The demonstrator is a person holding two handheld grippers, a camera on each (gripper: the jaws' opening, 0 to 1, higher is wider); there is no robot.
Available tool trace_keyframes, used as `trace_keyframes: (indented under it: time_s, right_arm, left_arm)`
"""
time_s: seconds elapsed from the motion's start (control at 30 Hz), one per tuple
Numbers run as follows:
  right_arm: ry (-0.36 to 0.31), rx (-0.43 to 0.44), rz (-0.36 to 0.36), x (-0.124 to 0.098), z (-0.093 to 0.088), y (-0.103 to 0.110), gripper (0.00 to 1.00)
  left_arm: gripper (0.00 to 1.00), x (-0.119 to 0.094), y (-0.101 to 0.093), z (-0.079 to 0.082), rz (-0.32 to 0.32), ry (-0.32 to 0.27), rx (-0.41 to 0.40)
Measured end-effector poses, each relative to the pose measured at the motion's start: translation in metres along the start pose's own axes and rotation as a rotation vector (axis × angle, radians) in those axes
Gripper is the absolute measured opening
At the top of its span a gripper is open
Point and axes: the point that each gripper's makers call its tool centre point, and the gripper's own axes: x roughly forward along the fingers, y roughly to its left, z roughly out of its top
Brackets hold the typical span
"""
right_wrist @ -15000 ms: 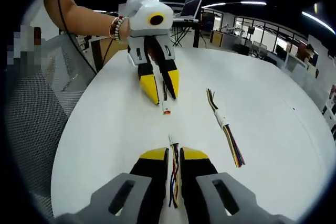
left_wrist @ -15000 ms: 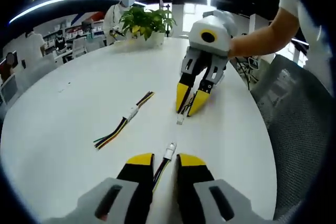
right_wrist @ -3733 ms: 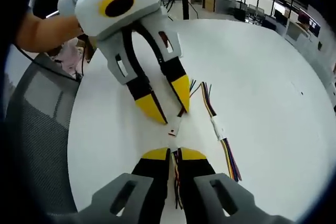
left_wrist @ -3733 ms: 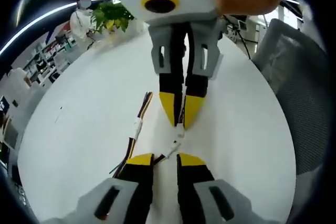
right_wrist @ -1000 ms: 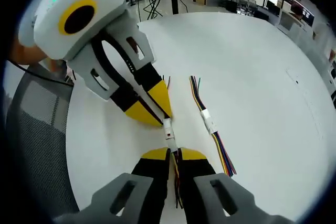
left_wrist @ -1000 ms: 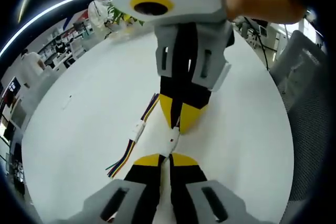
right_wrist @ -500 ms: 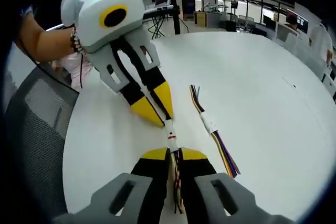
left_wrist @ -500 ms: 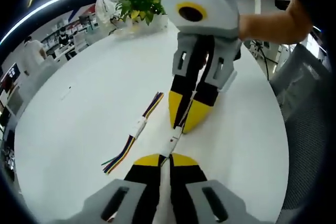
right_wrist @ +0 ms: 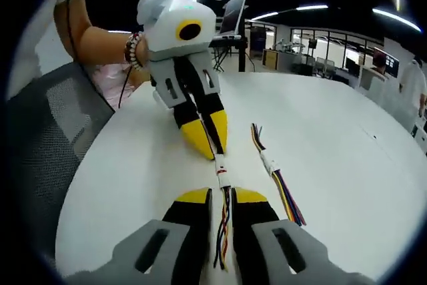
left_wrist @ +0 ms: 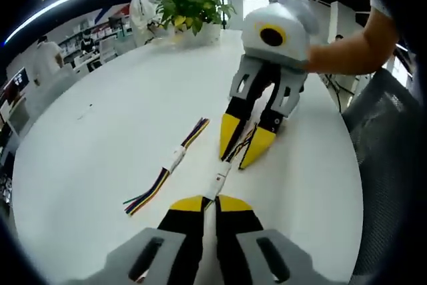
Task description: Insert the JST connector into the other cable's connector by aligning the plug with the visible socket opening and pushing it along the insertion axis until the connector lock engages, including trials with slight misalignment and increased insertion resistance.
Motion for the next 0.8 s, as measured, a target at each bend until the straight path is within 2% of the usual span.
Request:
trace_keyframes:
  time_s: [0.03, 0.1, 0.2, 0.37, 0.43, 0.6, 0.7, 0.8]
  right_arm:
    - [-0.017, -0.001, -0.003, 0.0, 0.0, 0.0, 0.03]
    - [-0.047, -0.011, -0.014, 0.002, 0.0, -0.003, 0.01]
    - [-0.053, 0.025, -0.016, 0.002, 0.001, -0.005, 0.01]
    - [-0.015, 0.102, -0.057, -0.002, 0.001, -0.013, 0.0]
    - [0.004, 0.097, -0.059, -0.005, 0.001, -0.014, 0.0]
    - [0.029, 0.101, -0.057, -0.013, 0.011, -0.014, 0.0]
    - [0.022, 0.085, -0.067, -0.015, 0.021, -0.017, 0.0]
    - [0.037, 0.076, -0.073, -0.014, 0.019, -0.02, 0.0]
  left_arm:
    - [0.0, 0.0, -0.001, 0.001, -0.001, -0.004, -0.007]
    - [0.0, 0.0, 0.0, 0.001, -0.007, -0.01, -0.018]
    - [0.0, 0.0, 0.0, 0.001, -0.01, -0.016, -0.021]
    - [0.0, 0.0, 0.0, 0.002, -0.001, -0.01, -0.033]
    - [0.0, 0.0, 0.001, 0.004, 0.003, 0.0, -0.003]
    - [0.0, -0.006, 0.001, 0.016, 0.016, -0.015, 0.029]
    - [0.0, -0.009, 0.005, 0.021, 0.045, -0.004, 0.078]
    - [0.0, -0.01, 0.005, 0.023, 0.05, -0.005, 0.086]
